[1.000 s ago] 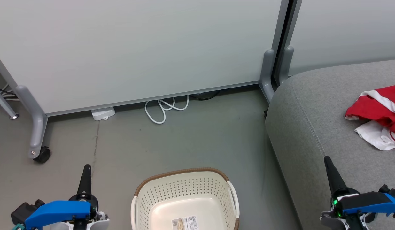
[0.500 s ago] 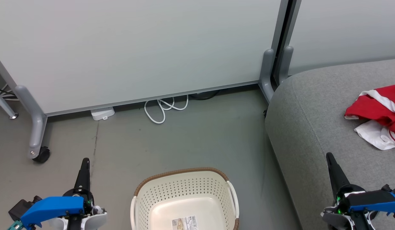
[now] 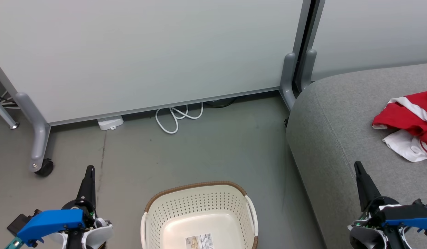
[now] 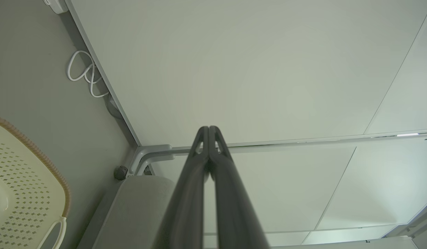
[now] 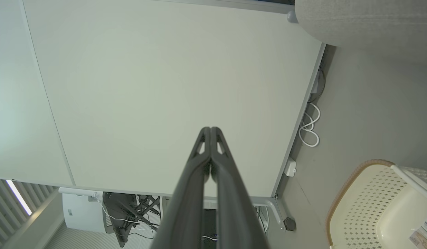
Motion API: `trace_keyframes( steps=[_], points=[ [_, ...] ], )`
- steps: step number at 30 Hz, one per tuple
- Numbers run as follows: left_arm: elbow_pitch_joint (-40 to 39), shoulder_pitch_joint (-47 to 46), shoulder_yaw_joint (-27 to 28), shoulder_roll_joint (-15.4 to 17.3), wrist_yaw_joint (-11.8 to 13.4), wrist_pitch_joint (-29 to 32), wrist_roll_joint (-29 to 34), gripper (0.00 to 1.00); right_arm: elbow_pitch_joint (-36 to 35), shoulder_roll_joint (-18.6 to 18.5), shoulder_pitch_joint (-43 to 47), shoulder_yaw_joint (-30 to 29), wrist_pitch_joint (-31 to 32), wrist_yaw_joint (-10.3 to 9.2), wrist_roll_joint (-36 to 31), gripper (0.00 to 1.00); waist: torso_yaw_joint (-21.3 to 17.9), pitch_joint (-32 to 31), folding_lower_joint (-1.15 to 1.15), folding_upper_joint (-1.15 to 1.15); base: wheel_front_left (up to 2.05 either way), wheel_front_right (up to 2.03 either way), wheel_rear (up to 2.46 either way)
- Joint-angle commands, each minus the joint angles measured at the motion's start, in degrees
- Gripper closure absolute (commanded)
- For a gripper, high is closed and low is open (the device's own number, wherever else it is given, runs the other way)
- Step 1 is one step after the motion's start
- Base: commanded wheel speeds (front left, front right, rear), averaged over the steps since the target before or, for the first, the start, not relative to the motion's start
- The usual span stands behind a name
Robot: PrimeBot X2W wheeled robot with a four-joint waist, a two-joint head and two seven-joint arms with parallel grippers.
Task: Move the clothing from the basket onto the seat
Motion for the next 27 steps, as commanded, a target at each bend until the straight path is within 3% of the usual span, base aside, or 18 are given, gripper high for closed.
trace_keyframes(
  steps=[1, 12, 27],
  points=[
    [-0.5, -0.9, 0.2, 0.3, -0.5, 0.3, -1.1, 1.00, -0.4, 0.0, -0.7, -0.2, 0.3, 0.02, 1.2, 1.00, 0.0, 0.0, 0.00, 0.00, 0.00, 0.00, 0.00],
    [-1.2, -1.2, 0.6, 0.3, -0.4, 1.4, -4.8, 1.00, -0.8, 0.0, -0.9, -0.5, 1.1, 0.02, 5.5, 1.00, -0.1, 0.1, 0.00, 0.00, 0.00, 0.00, 0.00],
    [-1.2, -1.2, 0.6, 0.3, -0.4, 1.3, -4.6, 1.00, -0.8, 0.0, -0.9, -0.5, 1.1, 0.02, 5.3, 1.00, -0.1, 0.1, 0.00, 0.00, 0.00, 0.00, 0.00]
  ],
)
